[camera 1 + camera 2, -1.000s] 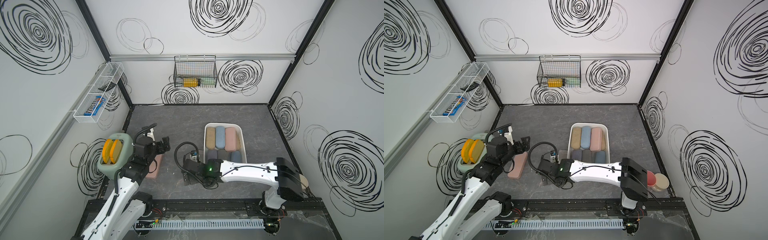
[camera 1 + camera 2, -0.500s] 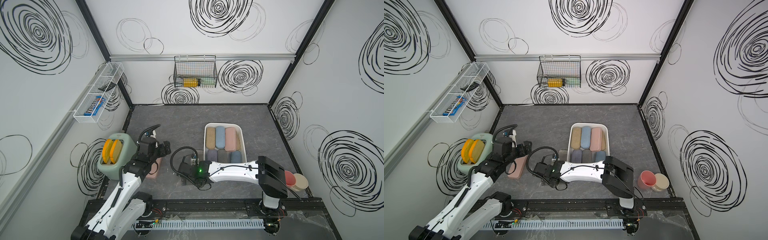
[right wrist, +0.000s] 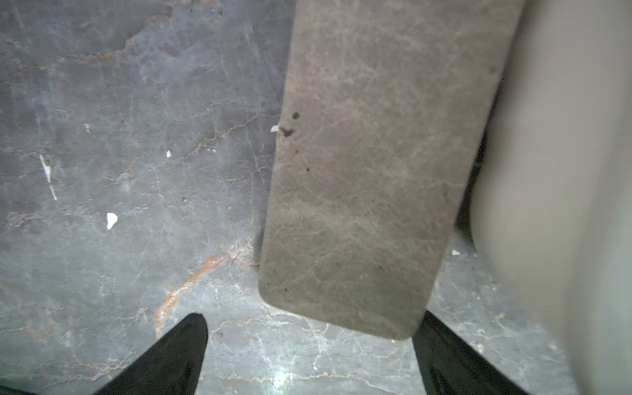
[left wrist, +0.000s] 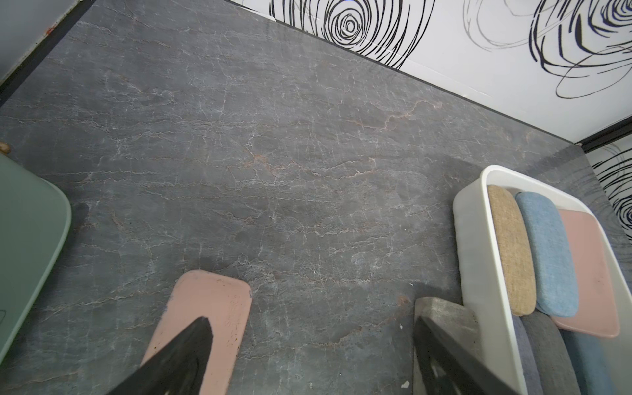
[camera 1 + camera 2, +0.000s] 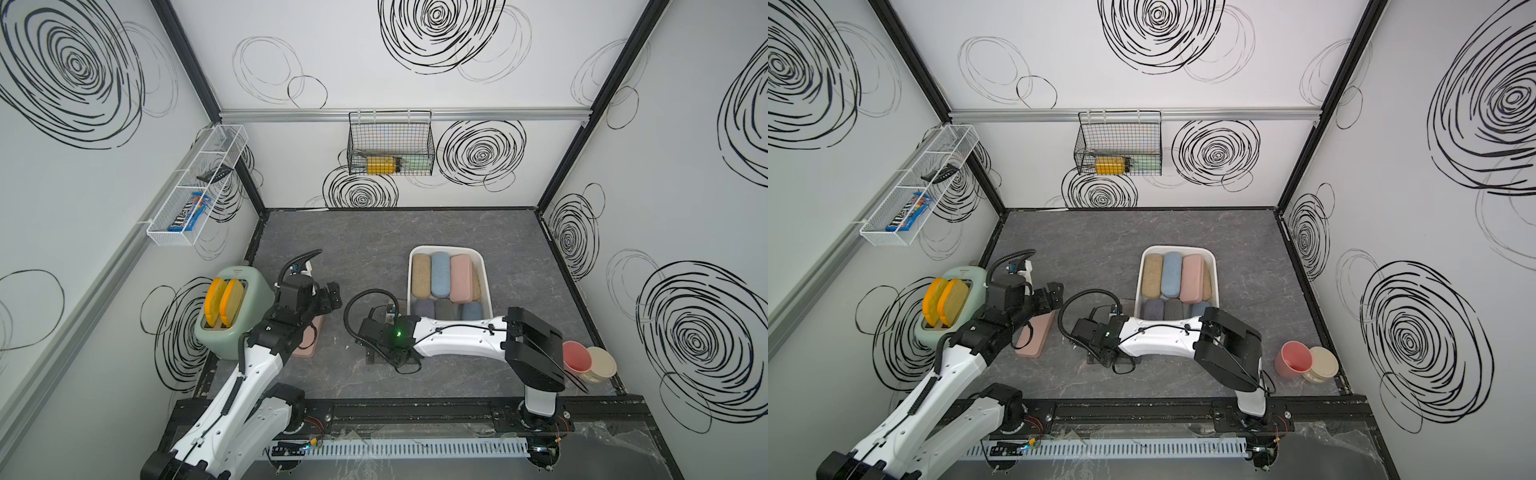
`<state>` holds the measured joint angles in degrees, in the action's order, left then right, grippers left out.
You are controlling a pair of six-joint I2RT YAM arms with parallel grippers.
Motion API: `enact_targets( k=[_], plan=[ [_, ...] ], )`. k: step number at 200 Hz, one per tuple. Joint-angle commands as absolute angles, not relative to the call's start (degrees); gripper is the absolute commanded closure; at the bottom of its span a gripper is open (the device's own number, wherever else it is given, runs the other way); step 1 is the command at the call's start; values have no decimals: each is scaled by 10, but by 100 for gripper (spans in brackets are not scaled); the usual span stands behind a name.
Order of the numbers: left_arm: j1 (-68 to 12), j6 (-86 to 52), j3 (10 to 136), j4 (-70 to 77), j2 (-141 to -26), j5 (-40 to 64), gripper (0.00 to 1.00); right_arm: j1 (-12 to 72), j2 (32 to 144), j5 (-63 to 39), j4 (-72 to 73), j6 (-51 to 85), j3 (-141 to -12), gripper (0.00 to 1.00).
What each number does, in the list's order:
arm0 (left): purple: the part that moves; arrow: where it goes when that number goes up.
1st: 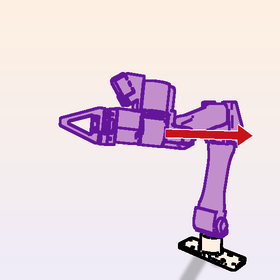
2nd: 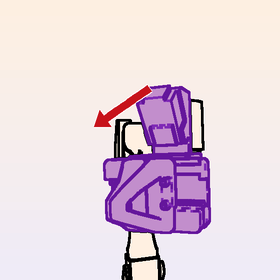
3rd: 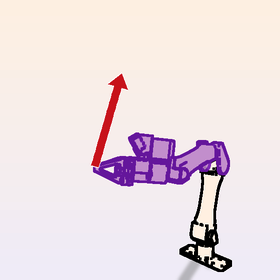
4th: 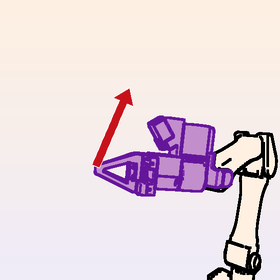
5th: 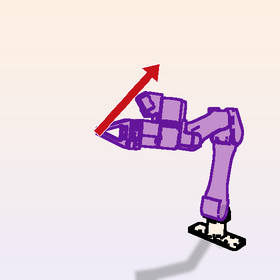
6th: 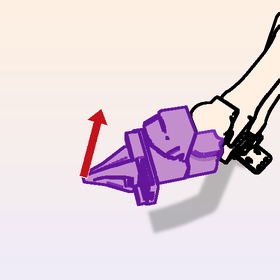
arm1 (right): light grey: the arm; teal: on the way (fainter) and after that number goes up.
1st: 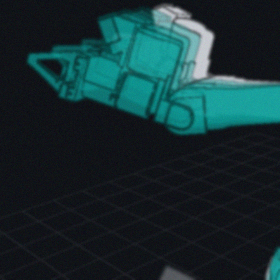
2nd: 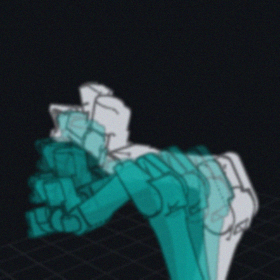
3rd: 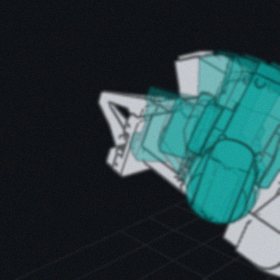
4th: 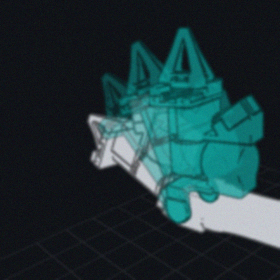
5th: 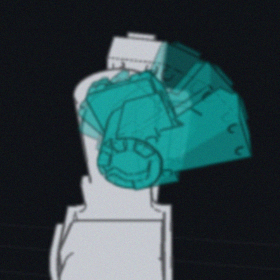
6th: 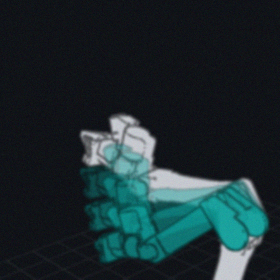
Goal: Put the glasses cases into the storage boxes
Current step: Pick up the glasses case at the center of the board.
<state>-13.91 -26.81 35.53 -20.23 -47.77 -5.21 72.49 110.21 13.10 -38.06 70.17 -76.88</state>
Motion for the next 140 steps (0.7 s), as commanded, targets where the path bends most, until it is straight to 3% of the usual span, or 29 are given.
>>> enact_targets(
  k=[1, 115, 140],
  plan=[
    [-144, -272, 367, -199, -470, -64, 4, 710, 1138, 180, -422, 696, -805, 1],
    [-161, -273, 369, -205, -466, -80, 0, 670, 1168, 182, -400, 723, -836, 0],
    [-163, -274, 367, -205, -459, -89, 0, 673, 1180, 180, -414, 716, -854, 9]
  ],
)
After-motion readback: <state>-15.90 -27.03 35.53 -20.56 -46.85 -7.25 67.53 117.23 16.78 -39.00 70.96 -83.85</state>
